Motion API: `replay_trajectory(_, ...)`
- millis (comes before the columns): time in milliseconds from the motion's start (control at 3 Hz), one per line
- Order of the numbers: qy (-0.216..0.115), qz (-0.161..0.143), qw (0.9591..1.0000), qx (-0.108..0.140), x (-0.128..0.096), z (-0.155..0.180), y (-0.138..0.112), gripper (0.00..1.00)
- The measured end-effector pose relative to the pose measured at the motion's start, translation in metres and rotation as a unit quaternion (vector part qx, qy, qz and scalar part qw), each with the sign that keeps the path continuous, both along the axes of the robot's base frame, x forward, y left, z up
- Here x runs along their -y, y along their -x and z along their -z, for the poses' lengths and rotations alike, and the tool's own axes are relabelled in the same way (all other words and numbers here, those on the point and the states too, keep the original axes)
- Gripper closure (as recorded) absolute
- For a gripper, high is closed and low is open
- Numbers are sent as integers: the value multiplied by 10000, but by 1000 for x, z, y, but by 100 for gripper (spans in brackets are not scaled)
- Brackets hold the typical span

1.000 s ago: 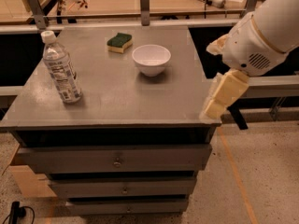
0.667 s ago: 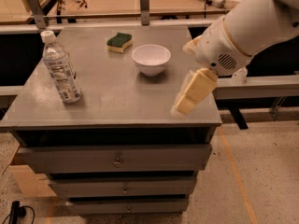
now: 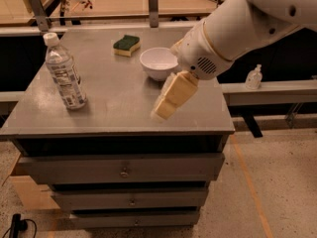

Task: Place blue plastic bottle into white bowl

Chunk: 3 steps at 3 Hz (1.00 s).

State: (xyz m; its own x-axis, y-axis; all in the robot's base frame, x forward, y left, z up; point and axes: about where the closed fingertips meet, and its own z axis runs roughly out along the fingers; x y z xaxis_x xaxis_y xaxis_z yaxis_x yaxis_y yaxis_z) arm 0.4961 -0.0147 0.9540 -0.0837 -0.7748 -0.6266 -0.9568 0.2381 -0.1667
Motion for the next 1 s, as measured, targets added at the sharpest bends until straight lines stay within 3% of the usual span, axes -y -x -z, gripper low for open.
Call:
replay_trajectory(333, -100, 381, 9992, 10, -7, 2, -9, 0)
replay_trajectory(667, -556, 807, 9951, 102, -42, 6, -49, 0)
replay_trajectory(1000, -1026, 957, 9901, 47, -82, 12, -93, 0)
